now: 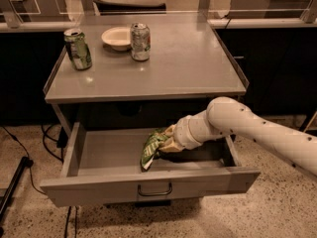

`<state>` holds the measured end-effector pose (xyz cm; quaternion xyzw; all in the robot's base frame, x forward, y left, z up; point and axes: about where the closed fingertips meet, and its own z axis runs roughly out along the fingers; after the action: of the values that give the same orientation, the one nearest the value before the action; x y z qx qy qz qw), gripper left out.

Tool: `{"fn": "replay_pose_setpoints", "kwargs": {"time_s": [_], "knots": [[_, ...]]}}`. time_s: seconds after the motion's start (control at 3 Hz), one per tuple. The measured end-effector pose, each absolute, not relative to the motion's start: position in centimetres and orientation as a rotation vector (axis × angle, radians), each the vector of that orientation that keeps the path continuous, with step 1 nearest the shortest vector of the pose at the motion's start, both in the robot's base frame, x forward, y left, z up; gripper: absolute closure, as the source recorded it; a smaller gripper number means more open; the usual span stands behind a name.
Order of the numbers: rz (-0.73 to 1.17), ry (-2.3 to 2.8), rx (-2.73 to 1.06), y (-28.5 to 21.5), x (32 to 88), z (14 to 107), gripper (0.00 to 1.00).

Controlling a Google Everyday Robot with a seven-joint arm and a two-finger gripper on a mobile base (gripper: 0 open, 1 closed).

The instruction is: Place green jalapeno chip bag into top drawer

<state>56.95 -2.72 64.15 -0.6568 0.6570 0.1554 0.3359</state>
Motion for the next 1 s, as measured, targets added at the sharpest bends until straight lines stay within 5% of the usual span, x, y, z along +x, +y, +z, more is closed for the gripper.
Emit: {"fn": "replay_pose_setpoints", "kwargs": {"time_s": [0.67, 1.0], "knots": [[0.406, 1.713, -1.713, -2.72, 56.95, 64.14, 0.03], [0.406, 1.713, -1.713, -2.71, 56.94, 64.14, 0.0]]}}
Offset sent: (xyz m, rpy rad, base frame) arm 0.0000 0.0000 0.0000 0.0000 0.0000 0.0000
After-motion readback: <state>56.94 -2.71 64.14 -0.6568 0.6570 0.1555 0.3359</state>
